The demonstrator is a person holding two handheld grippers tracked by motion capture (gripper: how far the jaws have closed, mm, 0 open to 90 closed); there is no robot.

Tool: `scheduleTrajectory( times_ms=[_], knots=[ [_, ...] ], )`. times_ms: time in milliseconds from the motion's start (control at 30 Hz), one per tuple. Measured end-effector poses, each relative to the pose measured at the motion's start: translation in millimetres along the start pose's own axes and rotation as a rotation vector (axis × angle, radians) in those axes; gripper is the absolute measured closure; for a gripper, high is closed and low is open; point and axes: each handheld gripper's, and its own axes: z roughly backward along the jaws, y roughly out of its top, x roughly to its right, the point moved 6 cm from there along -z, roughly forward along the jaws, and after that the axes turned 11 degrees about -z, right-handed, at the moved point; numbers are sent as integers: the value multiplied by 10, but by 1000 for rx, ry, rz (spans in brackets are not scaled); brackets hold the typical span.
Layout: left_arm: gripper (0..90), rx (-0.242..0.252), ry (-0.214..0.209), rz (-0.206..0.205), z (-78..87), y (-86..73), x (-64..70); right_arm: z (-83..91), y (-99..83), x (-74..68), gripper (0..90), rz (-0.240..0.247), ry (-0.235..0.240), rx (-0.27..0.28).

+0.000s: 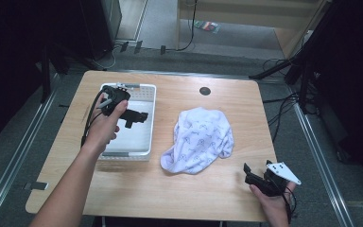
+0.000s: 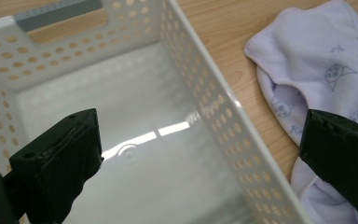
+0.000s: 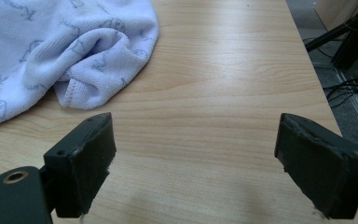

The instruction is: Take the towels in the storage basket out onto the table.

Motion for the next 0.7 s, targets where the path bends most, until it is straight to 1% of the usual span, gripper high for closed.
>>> scheduleTrajectory(
  times_ms=[100,200,300,367,433,567,600,700],
  knots=[
    [0,-6,8,4,21,-81,-72,-1,-1,0,121,1,-3,-2],
    [0,-3,12,18,56,-159,-143,-2,1,3,121,-1,-3,-1],
    [0,6,35,38,100,-243,-230,-1,1,3,121,-3,-2,0],
    [0,4,40,45,127,-296,-277,-1,0,3,121,-2,-4,0],
    [0,2,57,49,164,-373,-333,-1,1,3,121,-3,-5,0],
    [0,15,73,68,240,-502,-406,-4,1,5,121,-3,-7,-1],
    [0,11,76,65,259,-528,-424,-4,0,5,122,-2,-8,-2],
    [0,20,86,78,306,-609,-476,-3,0,5,122,-1,-11,-1]
  ],
)
